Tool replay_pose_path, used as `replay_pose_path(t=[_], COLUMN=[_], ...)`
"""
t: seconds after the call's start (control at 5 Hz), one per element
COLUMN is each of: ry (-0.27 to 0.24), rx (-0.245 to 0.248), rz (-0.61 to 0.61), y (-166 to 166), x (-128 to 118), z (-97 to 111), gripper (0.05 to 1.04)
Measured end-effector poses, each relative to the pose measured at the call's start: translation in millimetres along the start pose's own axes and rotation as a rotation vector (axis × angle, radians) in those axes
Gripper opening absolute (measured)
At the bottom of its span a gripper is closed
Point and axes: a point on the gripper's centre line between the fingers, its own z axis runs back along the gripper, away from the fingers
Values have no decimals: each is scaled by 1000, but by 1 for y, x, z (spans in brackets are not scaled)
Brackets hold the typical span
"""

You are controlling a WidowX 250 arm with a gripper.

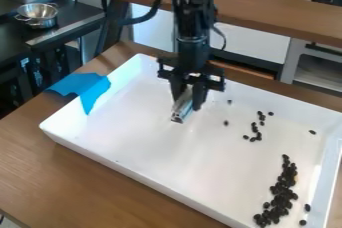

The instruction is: Sweep into pile

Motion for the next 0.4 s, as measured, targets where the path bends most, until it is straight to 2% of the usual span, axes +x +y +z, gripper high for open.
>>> replay_pose_path(t=[0.4], ry=[-3], rx=[66], rz=[15], y=[10], x=[15], z=[-25], gripper=[383])
